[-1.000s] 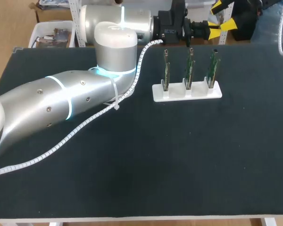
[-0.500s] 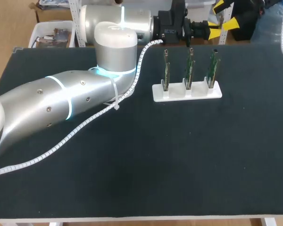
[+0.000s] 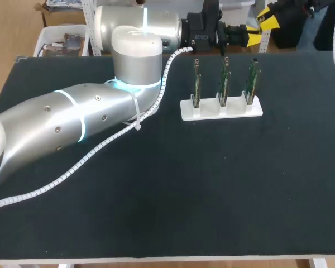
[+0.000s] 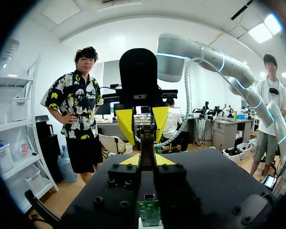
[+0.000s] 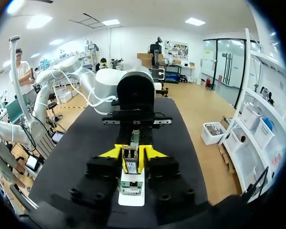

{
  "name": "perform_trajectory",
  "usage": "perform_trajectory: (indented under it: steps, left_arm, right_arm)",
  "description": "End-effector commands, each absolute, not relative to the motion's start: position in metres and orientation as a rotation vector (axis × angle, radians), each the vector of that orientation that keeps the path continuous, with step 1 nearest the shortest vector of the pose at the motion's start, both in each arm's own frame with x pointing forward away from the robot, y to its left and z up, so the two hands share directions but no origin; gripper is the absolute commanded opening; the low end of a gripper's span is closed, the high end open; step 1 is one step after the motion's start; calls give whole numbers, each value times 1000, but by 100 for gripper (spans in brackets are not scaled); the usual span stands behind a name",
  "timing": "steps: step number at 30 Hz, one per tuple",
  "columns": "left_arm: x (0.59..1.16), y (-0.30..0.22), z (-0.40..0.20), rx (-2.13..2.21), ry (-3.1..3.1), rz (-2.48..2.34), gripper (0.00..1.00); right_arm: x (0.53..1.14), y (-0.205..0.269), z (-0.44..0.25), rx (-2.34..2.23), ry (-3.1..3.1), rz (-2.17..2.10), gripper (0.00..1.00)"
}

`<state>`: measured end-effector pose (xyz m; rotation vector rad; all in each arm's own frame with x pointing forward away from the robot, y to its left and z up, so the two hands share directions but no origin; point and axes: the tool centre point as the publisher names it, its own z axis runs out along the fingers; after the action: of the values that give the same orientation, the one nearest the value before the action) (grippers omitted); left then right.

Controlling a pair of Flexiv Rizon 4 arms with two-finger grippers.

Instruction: Pick up the optical module with the left hand, and insert it into the network port with the right hand.

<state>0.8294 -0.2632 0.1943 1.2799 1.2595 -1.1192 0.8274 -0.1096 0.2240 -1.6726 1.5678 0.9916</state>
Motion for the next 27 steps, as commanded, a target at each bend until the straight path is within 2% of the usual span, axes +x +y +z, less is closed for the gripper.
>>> perform_trajectory:
  steps: [1, 13, 14, 15, 27]
  left_arm:
    - [831, -264, 194, 1284, 1259, -1121, 0]
    - [831, -264, 194, 1284, 1259, -1121, 0]
    - [831, -264, 194, 1284, 1259, -1121, 37]
    - [831, -264, 194, 1284, 1259, -1121, 100]
    - [832, -262, 195, 1300, 1272, -1114, 100]
  right_arm:
    - [836, -110, 225, -2130, 1271, 1705, 0]
    - [835, -110, 223, -2119, 1276, 1709, 0]
    - [835, -110, 223, -2117, 1276, 1709, 0]
    - [835, -110, 223, -2116, 1275, 1709, 0]
    - [836, -107, 223, -2114, 1259, 1712, 0]
